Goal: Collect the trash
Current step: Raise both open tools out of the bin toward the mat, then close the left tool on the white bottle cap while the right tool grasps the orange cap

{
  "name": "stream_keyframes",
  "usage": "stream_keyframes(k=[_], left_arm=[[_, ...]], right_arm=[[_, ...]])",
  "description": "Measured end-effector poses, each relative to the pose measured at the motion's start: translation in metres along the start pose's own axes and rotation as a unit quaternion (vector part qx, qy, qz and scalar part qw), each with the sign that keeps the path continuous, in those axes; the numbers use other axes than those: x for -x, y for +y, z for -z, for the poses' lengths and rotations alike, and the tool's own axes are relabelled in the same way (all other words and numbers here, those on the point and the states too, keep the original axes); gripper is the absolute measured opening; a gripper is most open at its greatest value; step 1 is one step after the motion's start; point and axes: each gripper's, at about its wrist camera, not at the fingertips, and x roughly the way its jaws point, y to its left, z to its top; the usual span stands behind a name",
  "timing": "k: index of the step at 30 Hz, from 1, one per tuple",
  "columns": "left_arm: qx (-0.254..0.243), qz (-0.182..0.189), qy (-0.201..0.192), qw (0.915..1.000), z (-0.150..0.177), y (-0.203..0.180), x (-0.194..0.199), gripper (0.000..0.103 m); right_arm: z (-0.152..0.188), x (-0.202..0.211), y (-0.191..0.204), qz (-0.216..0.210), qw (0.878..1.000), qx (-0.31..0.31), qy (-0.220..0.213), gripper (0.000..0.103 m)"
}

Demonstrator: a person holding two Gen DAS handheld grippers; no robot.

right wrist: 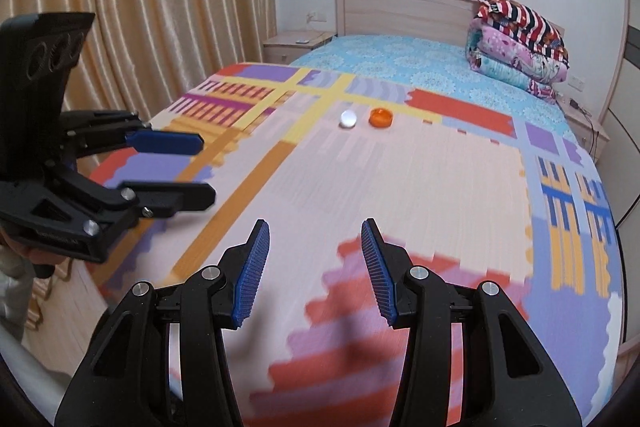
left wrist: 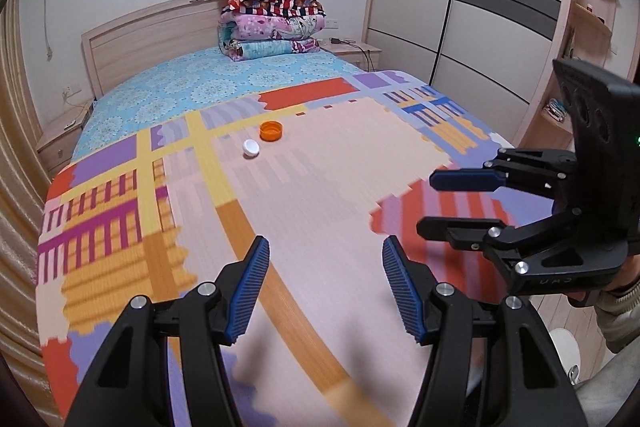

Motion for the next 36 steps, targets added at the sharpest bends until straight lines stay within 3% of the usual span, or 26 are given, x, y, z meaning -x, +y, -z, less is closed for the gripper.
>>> stream_keyframes(k=[5,14,27,36], left_arm=[[0.018,-0.004,0.005,0.9998,-0.014,0.027,-0.029,0.057],[0.030,-0.012,0.012,0.9994,-0.045,0.058,-0.074,0.055],[0.043,-0.023,0.024,0.9985,-0.071,0.090,-0.136,0.036],[0.026,-0.024,0.035,0.9988,-0.076,0.092,-0.157,0.028]], right_arm=[[-0.022,-0.015,-0.006,0.008,1.000,0.002,-0.013,0.048],[-0.051,-0.055,-0.028,0.025,1.000,0.002,0.003,0.047],[-0.085,-0.125,-0.070,0.036,0.999,-0.019,0.029,0.047],[-0.097,-0.153,-0.084,-0.005,0.998,-0.038,0.050,0.047]])
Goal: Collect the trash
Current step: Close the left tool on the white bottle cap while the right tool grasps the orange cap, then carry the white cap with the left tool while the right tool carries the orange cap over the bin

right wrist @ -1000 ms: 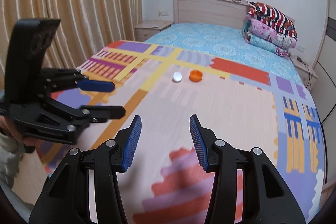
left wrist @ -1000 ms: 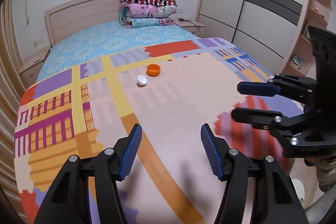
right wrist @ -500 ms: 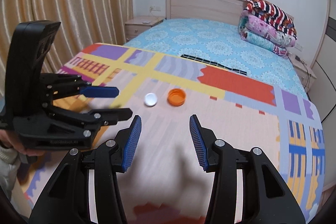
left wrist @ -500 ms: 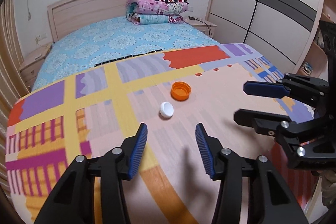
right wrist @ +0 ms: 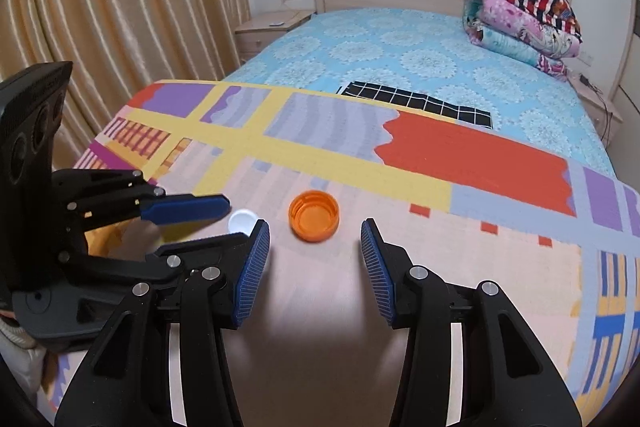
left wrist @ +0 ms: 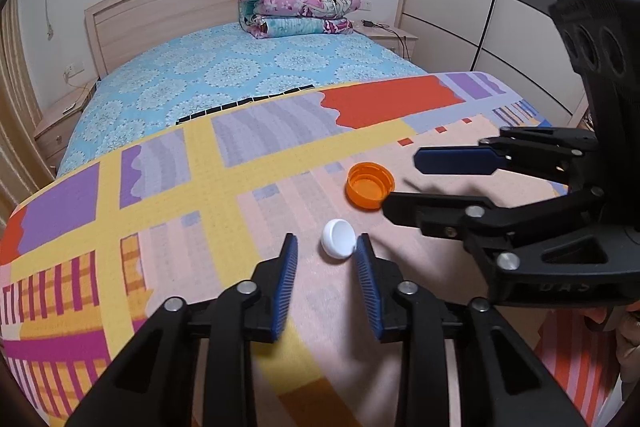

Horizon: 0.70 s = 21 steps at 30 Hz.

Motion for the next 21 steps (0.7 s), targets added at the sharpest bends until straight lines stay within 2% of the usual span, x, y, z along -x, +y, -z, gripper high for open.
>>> stream_keyframes(k=[4,6,7,8,21], left_arm=[[-0.005,0.000,0.001,1.0000,-0.003,0.000,-0.002,0.018],[-0.005,0.004,0.001,1.0000,-0.004,0.002,-0.004,0.018],[-0.005,0.004,0.001,1.0000,-0.004,0.002,-0.004,0.017],[-0.006,0.004,0.001,1.0000,-0.004,0.002,-0.004,0.017],[-0.006,0.003,-0.006,1.0000,0.000,-0.004,0.020,0.017]], right_arm=[[-0.005,-0.008,-0.002,-0.010,1.000,0.000,0.005,0.047],[-0.007,-0.011,-0.003,-0.017,1.000,0.001,0.006,0.040],[-0.008,-0.014,-0.003,-0.015,1.000,0.003,0.013,0.031],[-0.009,-0.017,-0.002,-0.014,1.000,0.005,0.015,0.030],[-0.001,-0.002,0.006,0.003,1.000,0.020,0.000,0.030]])
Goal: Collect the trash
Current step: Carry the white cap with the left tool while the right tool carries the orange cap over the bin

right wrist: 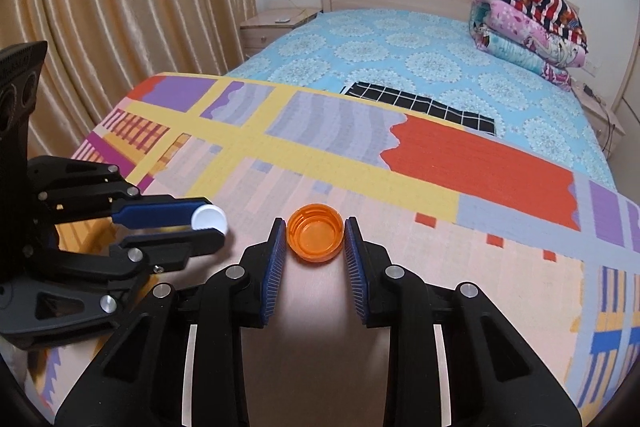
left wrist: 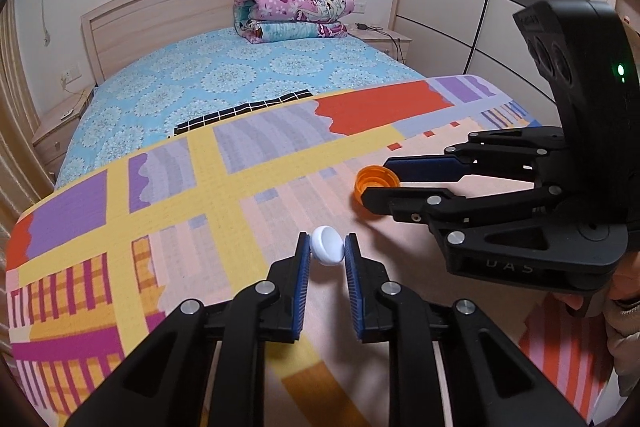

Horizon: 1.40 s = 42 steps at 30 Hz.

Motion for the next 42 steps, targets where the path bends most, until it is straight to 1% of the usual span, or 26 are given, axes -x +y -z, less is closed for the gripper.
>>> stream_keyframes(k=[7,12,16,25,28,42], left_arm=[[-0.001,0.003,-0.012,0.9999,0.008,-0.015,0.033,0.017],[-0.016,-0.005,-0.015,0.9997,0.016,-0.033,0.058,0.017],[-0.019,-0.002,-0.022,0.9996,0.024,-0.046,0.080,0.017],[-0.025,0.000,-0.036,0.9990,0.042,-0.074,0.123,0.017],[-0.028,0.003,-0.039,0.9988,0.050,-0.086,0.137,0.017],[-0.060,0.014,-0.061,0.9963,0.095,-0.143,0.201,0.017]], right_arm=[[0.015,0.029,0.015,0.004,1.000,0.011,-0.006,0.030],[0.025,0.053,0.026,0.011,1.000,0.020,-0.017,0.030],[0.034,0.068,0.032,0.010,1.000,0.015,-0.022,0.030],[0.059,0.118,0.056,0.014,0.999,0.025,-0.041,0.030],[0.069,0.134,0.062,0.007,0.999,0.027,-0.042,0.030],[0.123,0.203,0.095,0.009,0.997,0.040,-0.062,0.030]])
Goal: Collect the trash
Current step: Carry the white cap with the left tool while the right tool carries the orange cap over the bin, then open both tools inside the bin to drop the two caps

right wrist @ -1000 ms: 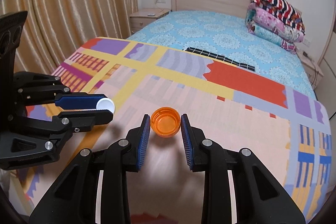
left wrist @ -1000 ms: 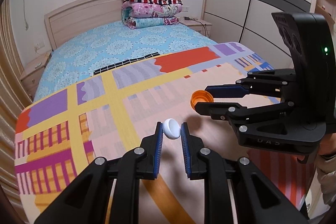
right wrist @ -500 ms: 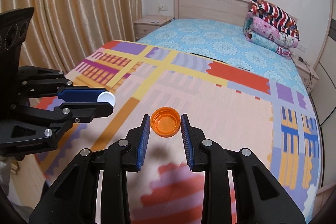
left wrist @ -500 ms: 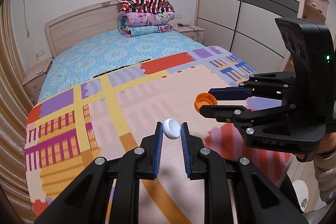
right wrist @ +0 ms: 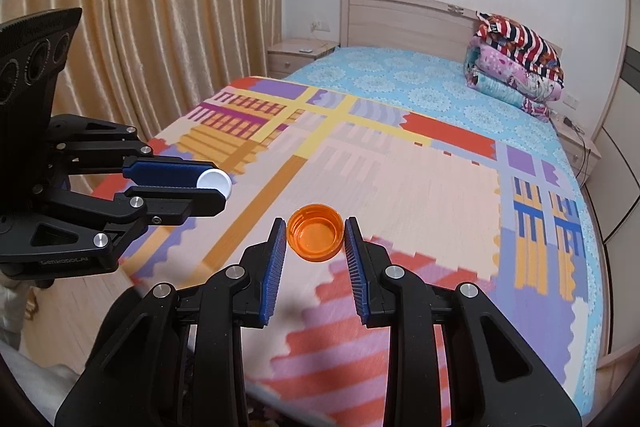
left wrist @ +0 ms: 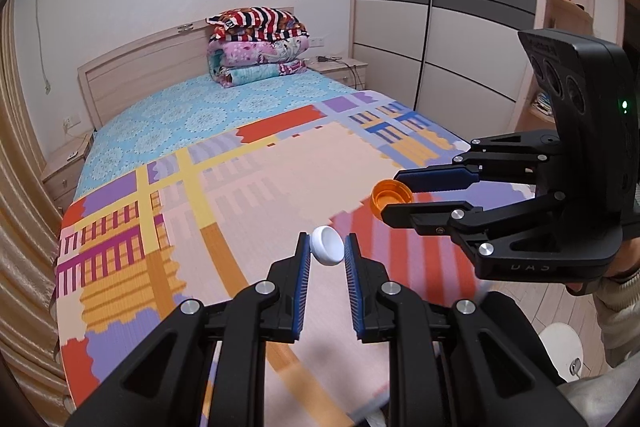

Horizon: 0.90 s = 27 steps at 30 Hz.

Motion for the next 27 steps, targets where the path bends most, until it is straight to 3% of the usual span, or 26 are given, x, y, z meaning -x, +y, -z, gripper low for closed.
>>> stream_keyframes(k=[7,13,20,27], left_arm=[[-0.009,0.010,-0.008,0.9999,0.024,-0.026,0.022,0.017],[-0.009,0.004,-0.006,0.9999,0.054,-0.039,0.027,0.017],[0.006,0.022,0.018,0.9996,0.089,-0.050,0.019,0.017],[0.012,0.040,0.074,0.9964,0.128,-0.059,-0.009,0.017]], right_arm=[[0.026,0.031,0.014,-0.007,1.000,-0.006,-0.008,0.030],[0.062,0.035,0.014,-0.020,0.999,-0.034,0.004,0.030],[0.105,0.029,0.023,-0.014,0.998,-0.028,0.047,0.030],[0.136,0.011,0.029,-0.035,0.995,-0.039,0.083,0.030]])
